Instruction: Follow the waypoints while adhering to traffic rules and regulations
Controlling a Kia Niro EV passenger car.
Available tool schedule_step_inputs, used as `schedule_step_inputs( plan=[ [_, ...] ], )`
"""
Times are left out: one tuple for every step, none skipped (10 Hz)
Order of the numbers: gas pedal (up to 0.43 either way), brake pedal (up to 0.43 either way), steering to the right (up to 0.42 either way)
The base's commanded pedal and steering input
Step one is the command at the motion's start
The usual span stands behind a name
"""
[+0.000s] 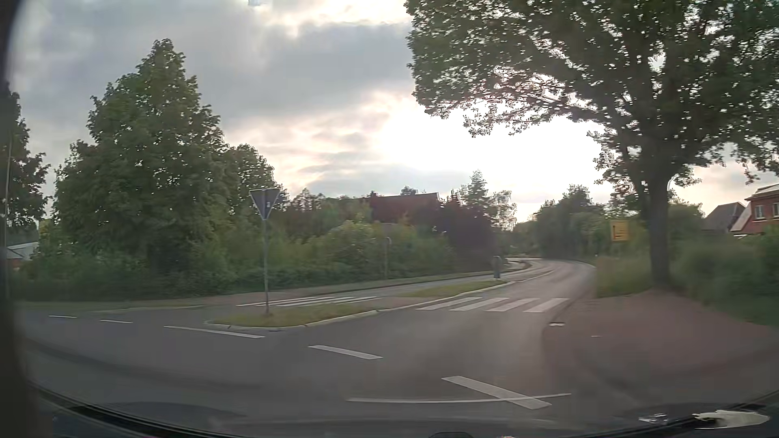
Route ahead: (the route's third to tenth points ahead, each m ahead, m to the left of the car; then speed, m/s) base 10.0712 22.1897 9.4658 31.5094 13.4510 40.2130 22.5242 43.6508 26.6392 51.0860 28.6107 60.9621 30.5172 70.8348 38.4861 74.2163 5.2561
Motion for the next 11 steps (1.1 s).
schedule_step_inputs(
  plan=[
    [0.079,0.0,-0.458],
    [0.067,0.0,-0.46],
    [0.067,0.0,-0.462],
    [0.067,0.0,-0.46],
    [0.067,0.0,-0.453],
    [0.067,0.0,-0.441],
    [0.067,0.0,-0.428],
    [0.067,0.0,-0.421],
    [0.067,0.0,-0.418],
    [0.067,0.0,-0.418],
    [0.067,0.0,-0.417]
  ],
)
